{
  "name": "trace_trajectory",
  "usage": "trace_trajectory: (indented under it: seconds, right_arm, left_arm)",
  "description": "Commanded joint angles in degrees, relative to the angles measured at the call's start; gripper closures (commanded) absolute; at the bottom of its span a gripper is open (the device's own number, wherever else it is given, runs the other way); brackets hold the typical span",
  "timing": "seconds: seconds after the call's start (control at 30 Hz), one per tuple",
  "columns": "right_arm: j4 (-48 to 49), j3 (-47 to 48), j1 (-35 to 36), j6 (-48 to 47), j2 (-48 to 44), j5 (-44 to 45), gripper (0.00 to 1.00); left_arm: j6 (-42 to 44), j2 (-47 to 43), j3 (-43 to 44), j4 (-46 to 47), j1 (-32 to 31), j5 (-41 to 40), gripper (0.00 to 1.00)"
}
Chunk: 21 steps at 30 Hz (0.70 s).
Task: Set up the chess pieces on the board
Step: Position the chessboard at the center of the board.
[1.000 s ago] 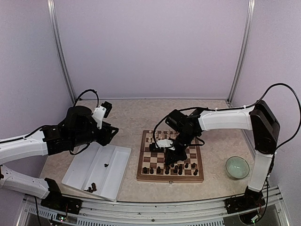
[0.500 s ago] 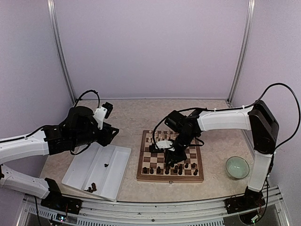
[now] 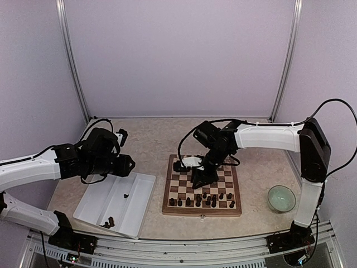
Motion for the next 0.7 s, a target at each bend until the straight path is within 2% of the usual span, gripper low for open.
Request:
trace_trajectory:
  seconds: [0.0,0.13,0.3,0.37,0.43,0.5,0.67]
  right_arm:
    - [1.81,1.61,-2.66,0.57,-2.78,0.08,0.71]
    - [4.94,-0.73,-6.31,1.65,-6.48,-2.26,0.7]
    - [7.18,-4.78,-10.27,1.46,-10.67,-4.63,0.7]
    - [7.82,-6.27,-11.35,1.36,-12.13,-5.83,0.7]
    - [8.3,-7.31,-12.02,1.1,-13.6,-6.22,0.7]
    - [8.9,-8.11,-12.68,0.79,-15.05,-6.6,0.7]
    - [9.32,-9.38,-13.42,0.45,-17.79,-8.08,0.69]
  left_arm:
    - [-12.01,0.22,-1.21,-11.69,-0.44,-0.68,0.59]
    - [-12.87,-0.08,-3.39,-15.58,0.32,2.78,0.63]
    - [-4.83,1.45,-0.72,-18.07,6.55,18.39,0.64]
    - [2.09,3.8,3.94,-24.57,9.45,18.89,0.64]
    - [6.92,7.83,8.94,-31.78,10.49,14.18,0.63]
    - [10.73,10.59,9.33,-30.28,13.93,22.02,0.64]
    - [12.51,17.2,12.77,-29.22,13.26,23.56,0.65]
